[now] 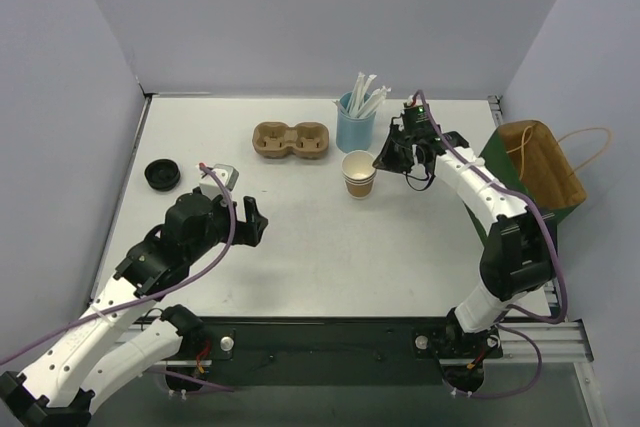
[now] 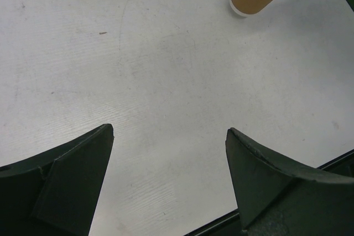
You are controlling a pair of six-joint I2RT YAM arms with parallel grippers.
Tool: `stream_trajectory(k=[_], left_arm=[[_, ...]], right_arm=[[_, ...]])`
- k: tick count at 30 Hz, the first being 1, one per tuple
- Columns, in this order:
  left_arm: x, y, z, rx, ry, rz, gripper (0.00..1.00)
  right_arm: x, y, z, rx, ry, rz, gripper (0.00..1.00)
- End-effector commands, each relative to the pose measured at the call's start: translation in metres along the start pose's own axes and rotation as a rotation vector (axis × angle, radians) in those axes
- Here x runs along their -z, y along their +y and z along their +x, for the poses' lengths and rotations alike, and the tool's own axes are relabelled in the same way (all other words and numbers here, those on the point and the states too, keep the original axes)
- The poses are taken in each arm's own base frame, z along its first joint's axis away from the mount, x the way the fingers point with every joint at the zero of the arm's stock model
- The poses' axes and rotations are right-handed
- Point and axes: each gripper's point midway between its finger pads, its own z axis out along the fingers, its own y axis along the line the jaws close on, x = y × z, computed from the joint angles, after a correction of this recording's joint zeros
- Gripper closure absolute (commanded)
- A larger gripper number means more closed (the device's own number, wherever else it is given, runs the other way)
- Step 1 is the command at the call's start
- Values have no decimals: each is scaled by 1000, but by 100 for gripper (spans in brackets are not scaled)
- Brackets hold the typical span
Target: Pack the takeout coffee
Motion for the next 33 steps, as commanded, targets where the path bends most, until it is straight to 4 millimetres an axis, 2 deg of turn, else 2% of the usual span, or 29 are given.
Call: stream_trajectory(k=[1, 8, 11, 12, 13, 15, 16, 18, 20, 23, 26, 28, 30, 32, 33], left_arm=[[2, -5, -12, 1, -34, 11, 8], [0, -5, -9, -2, -15, 12, 8], [0, -6, -8, -2, -12, 12, 8], [0, -6, -8, -3, -13, 11, 8], [0, -7, -8, -5, -12, 15, 8], [0, -7, -7, -6, -10, 15, 8], [0, -8, -7, -7, -8, 16, 8], [0, -8, -7, -7, -9, 18, 8], [-2, -8, -7, -7, -4, 18, 8], [-2, -8, -5, -9, 5, 16, 8], [-2, -8, -6, -9, 3, 13, 8], [-1, -8, -6, -8, 2, 12, 8], [-1, -8, -5, -8, 0, 14, 8], [-2, -8, -5, -8, 3, 17, 8], [-2, -9, -5, -9, 5, 17, 8]], right_arm=[[18, -1, -19, 22, -89, 19, 100], [29, 37, -23, -72, -60, -185, 100], [29, 30, -24, -55, -91, -162, 100], [27, 19, -21, -17, -97, -114, 100], [25, -4, -21, -4, -113, -1, 100], [23, -19, -20, 42, -110, 66, 100], [22, -20, -19, 46, -104, 71, 100], [27, -11, -21, 50, -105, 40, 100], [34, 11, -23, 37, -93, -56, 100], [39, 30, -25, -12, -82, -163, 100], [35, 20, -22, -12, -101, -144, 100], [29, 3, -16, 2, -97, -51, 100], [29, -5, -18, 82, -114, 36, 100], [33, 6, -22, 82, -116, -2, 100], [36, 21, -22, 64, -102, -77, 100]])
